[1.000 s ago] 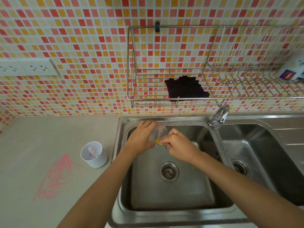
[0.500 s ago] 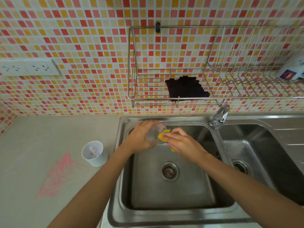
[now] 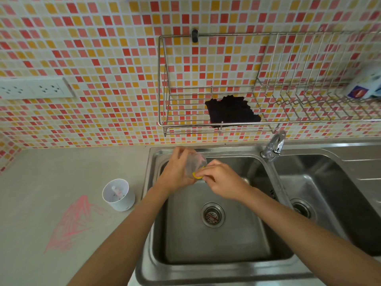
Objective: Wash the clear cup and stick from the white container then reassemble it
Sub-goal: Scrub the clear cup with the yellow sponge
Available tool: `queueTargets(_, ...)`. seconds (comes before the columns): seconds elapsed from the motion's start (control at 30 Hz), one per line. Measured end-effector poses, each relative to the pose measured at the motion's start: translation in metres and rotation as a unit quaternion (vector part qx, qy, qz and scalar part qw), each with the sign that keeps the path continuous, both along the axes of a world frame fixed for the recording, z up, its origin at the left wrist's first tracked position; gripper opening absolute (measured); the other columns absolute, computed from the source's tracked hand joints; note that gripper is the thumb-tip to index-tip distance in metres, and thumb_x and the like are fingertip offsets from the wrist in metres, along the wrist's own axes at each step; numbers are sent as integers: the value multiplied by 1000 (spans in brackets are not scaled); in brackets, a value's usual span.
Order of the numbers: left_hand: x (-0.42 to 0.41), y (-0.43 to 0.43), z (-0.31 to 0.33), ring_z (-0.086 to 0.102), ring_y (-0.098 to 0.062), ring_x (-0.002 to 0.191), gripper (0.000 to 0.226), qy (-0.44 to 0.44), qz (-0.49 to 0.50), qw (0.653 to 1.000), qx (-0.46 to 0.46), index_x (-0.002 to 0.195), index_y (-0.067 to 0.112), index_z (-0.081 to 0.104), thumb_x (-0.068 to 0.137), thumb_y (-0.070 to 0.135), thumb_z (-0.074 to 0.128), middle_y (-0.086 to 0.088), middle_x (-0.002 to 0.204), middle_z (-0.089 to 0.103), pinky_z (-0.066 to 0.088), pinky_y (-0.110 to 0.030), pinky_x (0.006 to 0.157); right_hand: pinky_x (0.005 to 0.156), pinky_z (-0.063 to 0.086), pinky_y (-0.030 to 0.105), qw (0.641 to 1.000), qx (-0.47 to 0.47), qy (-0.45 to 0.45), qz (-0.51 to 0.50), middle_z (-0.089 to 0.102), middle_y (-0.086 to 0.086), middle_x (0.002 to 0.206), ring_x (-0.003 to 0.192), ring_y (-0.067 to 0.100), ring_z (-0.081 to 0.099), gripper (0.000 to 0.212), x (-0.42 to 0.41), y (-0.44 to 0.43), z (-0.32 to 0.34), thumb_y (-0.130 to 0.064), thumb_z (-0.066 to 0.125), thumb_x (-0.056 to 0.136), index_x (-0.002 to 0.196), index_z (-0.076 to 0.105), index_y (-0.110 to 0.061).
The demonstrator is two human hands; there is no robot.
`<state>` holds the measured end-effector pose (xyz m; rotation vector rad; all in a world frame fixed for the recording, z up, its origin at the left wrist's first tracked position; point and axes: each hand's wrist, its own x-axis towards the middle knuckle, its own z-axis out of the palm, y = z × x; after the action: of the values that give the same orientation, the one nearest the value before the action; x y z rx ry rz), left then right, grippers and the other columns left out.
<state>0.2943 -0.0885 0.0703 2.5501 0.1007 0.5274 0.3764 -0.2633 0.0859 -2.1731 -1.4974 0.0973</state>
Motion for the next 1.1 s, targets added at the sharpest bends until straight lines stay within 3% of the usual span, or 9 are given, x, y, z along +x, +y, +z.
queueTargets(0.07,0,1,1,51,-16,109,82,2,-4,1000,6,124,15,52,55,35,90,-4,122,48,49,-25,84,87,43,26,998,-37,-46,9,70,-7,106,104,15,51,35,1,3,3,-6,66,83,114,71,-22)
queueTargets(0.13,1,0,5,54,-20,106,82,6,-10,1000,25,125,14,54,53,30,90,-5,120,52,51,-33,85,79,47,35,982,-51,-181,8,70,-5,104,103,21,55,39,3,4,2,-5,73,71,107,72,-19)
queueTargets(0.2,3,-1,10,55,-21,106,82,6,-14,999,28,125,12,55,52,27,90,-7,120,54,48,-29,86,77,48,35,971,-59,-227,-35,70,-5,106,101,23,56,33,2,4,-1,-7,67,71,102,71,-17)
queueTargets(0.4,2,7,4,54,-19,108,79,35,-26,998,42,126,18,53,57,32,89,-2,123,53,53,-37,86,87,43,28,998,-44,25,-48,70,-3,107,100,19,49,32,-7,12,-11,-9,57,89,115,69,-23)
queueTargets(0.5,1,7,4,52,-18,110,79,47,-21,998,47,128,22,50,58,34,87,1,125,51,53,-38,87,79,48,33,990,-56,-130,-27,70,-4,99,98,22,55,40,4,8,-6,-4,70,72,107,73,-23)
queueTargets(0.6,6,5,8,53,-20,112,80,40,-21,998,53,128,21,51,57,34,86,0,125,54,52,-39,90,74,50,34,974,-18,-222,-47,71,-3,100,95,25,59,31,1,6,-4,-6,59,72,98,73,-15)
queueTargets(0.8,6,6,4,44,-20,124,81,96,-8,990,101,136,25,46,64,43,81,2,134,49,42,-38,102,86,36,18,996,-29,43,-69,70,-1,103,100,19,49,28,-6,7,-12,-8,58,90,111,72,-19)
queueTargets(0.97,8,5,5,44,-20,123,85,116,-33,990,73,137,28,44,62,37,82,3,134,48,41,-35,104,74,51,33,980,-45,-191,-33,68,-2,90,92,24,59,35,3,3,-2,-9,79,65,98,73,-17)
queueTargets(1.1,7,6,9,44,-19,121,84,125,-41,989,68,136,26,45,62,32,84,2,132,48,38,-28,99,74,53,36,986,-40,-158,-32,69,-1,94,94,24,57,37,0,3,-13,-5,74,68,102,73,-18)
